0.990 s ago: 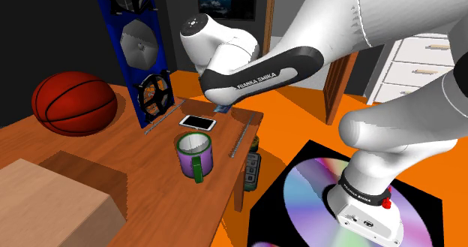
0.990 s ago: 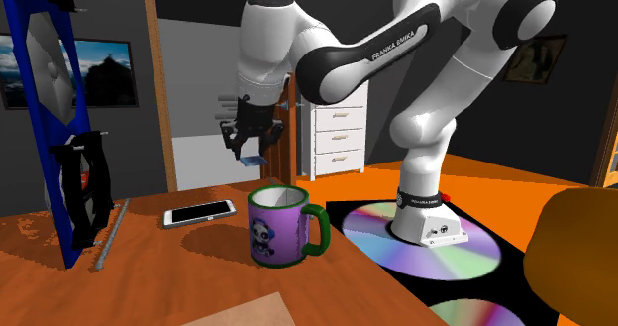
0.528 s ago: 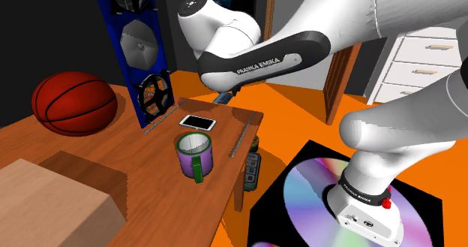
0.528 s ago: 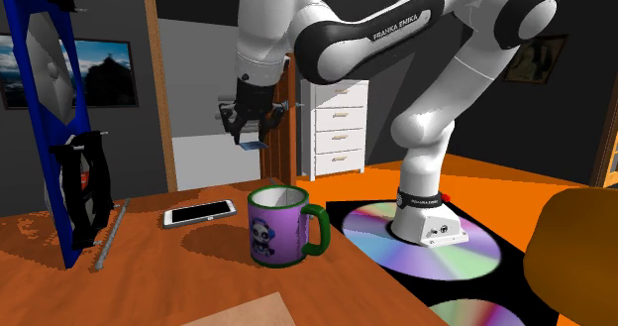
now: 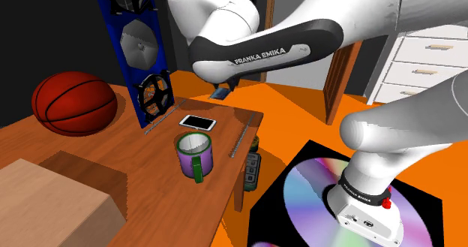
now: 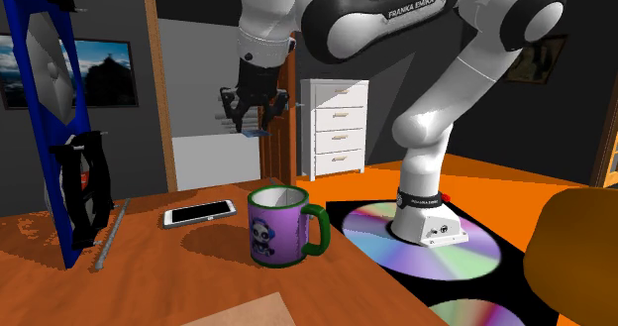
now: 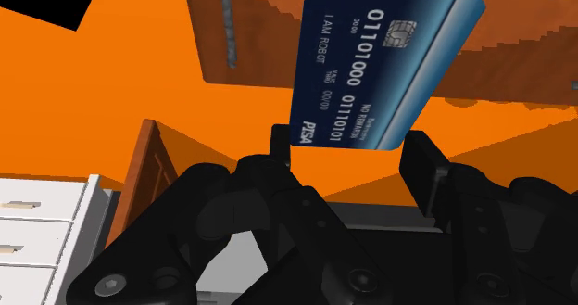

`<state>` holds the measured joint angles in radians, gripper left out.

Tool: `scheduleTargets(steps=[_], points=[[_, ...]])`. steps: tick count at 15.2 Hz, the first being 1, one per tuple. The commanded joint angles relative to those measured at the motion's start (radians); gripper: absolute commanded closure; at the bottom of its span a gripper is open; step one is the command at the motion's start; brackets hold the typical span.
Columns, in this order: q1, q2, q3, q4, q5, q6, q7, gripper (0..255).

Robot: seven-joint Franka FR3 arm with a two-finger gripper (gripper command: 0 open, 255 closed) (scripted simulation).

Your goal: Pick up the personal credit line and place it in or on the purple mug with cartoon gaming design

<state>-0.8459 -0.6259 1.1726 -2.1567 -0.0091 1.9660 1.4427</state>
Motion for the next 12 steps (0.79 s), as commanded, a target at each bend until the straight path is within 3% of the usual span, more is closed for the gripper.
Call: scheduleTargets(steps=[1,7,12], points=[[0.01,-0.008,0.029,0.03,0.014,-0.04,0.03,255],[0.026,-0.033,0.123,0.14,0.057,-0.165,0.121,255],[-0.003,-0.049,0.226,0.266,0.092,-0.272,0.197,255]])
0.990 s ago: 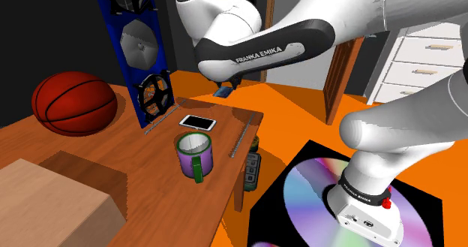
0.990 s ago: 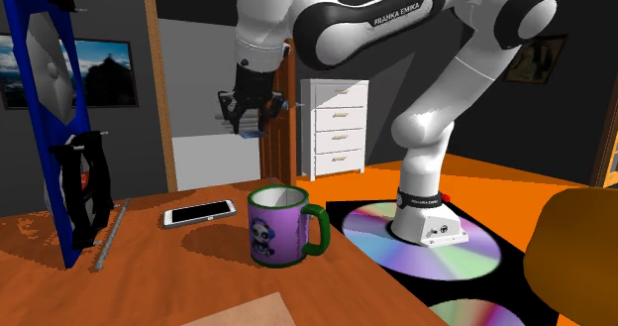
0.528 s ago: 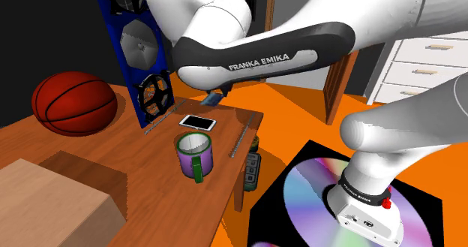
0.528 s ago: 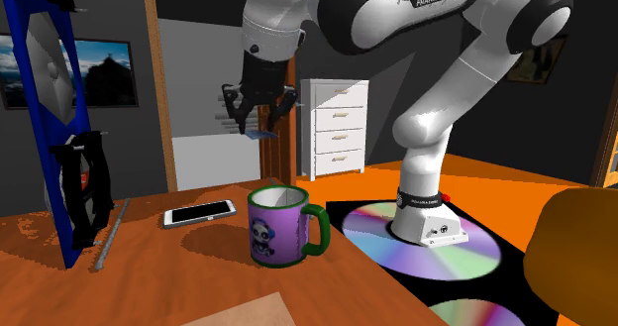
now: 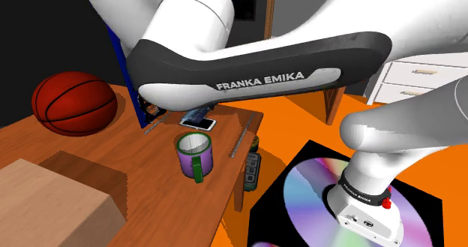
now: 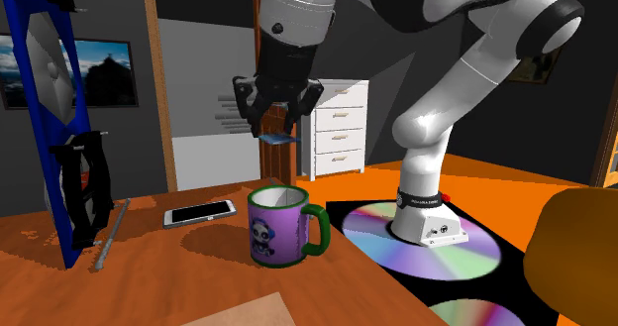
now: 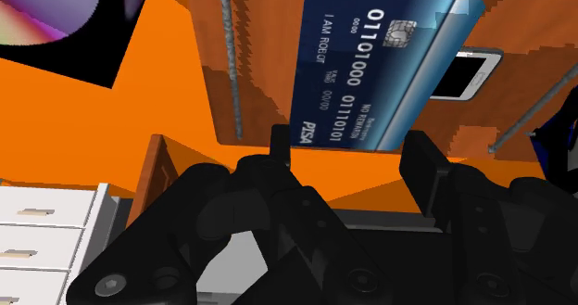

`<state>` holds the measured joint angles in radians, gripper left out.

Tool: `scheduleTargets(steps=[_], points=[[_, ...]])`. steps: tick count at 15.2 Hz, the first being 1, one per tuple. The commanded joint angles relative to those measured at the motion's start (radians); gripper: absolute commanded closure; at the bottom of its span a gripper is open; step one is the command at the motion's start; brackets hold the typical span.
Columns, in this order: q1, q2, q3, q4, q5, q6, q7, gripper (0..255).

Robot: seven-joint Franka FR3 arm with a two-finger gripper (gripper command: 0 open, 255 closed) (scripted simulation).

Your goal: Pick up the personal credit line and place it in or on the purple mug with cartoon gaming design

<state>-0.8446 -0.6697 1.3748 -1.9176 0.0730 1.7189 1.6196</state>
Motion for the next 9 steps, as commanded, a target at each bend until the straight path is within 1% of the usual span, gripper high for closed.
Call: scheduleTargets(steps=[1,2,9], points=[[-0.015,-0.009,0.047,0.056,0.017,-0.047,0.034,255],[-0.025,-0.013,0.065,0.079,0.024,-0.064,0.045,255],[-0.027,-0.029,0.103,0.006,0.047,0.013,0.067,255]])
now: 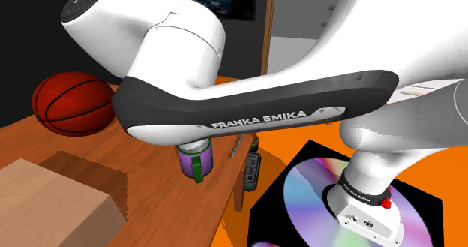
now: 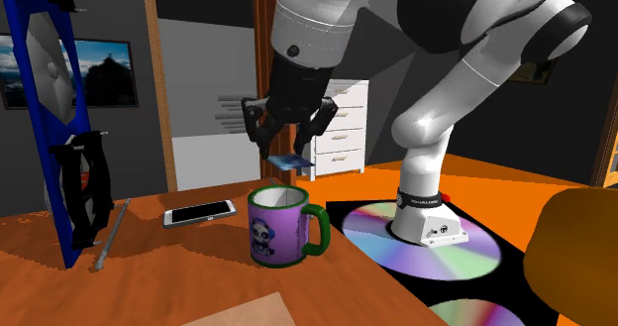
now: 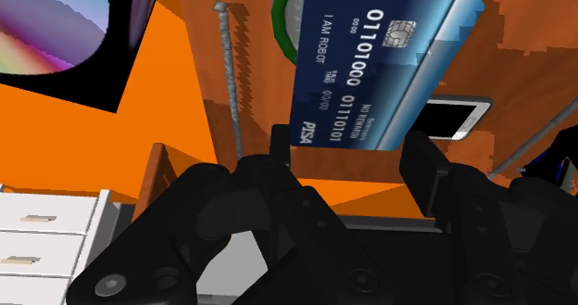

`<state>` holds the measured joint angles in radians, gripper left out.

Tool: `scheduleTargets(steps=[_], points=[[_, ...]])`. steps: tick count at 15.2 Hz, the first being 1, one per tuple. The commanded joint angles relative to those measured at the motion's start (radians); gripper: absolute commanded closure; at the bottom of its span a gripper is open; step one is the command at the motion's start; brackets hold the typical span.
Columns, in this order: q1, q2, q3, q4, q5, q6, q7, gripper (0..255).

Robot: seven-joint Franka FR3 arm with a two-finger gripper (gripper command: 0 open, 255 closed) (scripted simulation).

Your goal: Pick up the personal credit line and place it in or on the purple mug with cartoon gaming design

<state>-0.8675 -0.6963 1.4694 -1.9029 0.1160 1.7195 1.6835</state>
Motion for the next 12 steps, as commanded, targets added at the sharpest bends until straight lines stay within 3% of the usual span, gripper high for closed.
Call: scheduleTargets(steps=[1,12], points=[[-0.006,-0.004,0.015,-0.018,0.007,0.023,0.006,255],[-0.028,-0.024,0.08,-0.092,0.039,0.114,0.03,255]])
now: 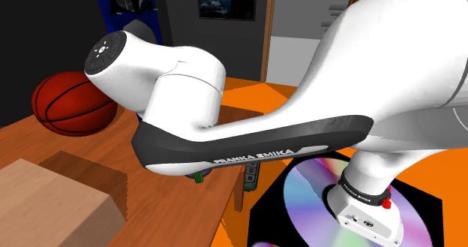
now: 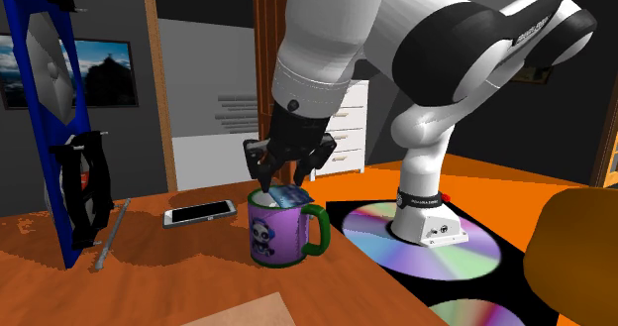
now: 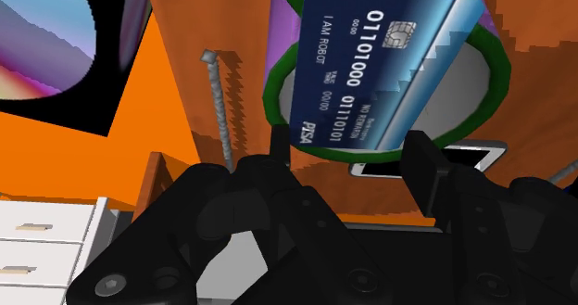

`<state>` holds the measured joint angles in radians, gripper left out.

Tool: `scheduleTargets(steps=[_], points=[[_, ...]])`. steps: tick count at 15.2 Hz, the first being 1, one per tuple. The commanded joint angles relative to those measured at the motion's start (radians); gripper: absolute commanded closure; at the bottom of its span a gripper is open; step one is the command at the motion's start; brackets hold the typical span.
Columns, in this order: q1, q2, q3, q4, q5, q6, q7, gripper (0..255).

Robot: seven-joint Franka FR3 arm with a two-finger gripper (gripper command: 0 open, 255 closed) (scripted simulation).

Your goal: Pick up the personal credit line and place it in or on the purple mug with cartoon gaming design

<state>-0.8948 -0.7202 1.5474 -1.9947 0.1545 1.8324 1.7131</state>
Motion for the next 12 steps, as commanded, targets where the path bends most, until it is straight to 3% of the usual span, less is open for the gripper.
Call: scheduleTargets(steps=[1,5,6,11,12], points=[[-0.001,0.0,0.002,0.0,0.001,0.001,0.001,255],[-0.001,0.0,0.002,0.0,0.001,0.001,0.001,255],[-0.001,0.0,0.002,0.0,0.001,0.001,0.001,0],[-0.001,0.0,0.002,0.0,0.001,0.001,0.001,0],[0.001,0.001,-0.004,0.031,-0.003,-0.032,0.003,0]])
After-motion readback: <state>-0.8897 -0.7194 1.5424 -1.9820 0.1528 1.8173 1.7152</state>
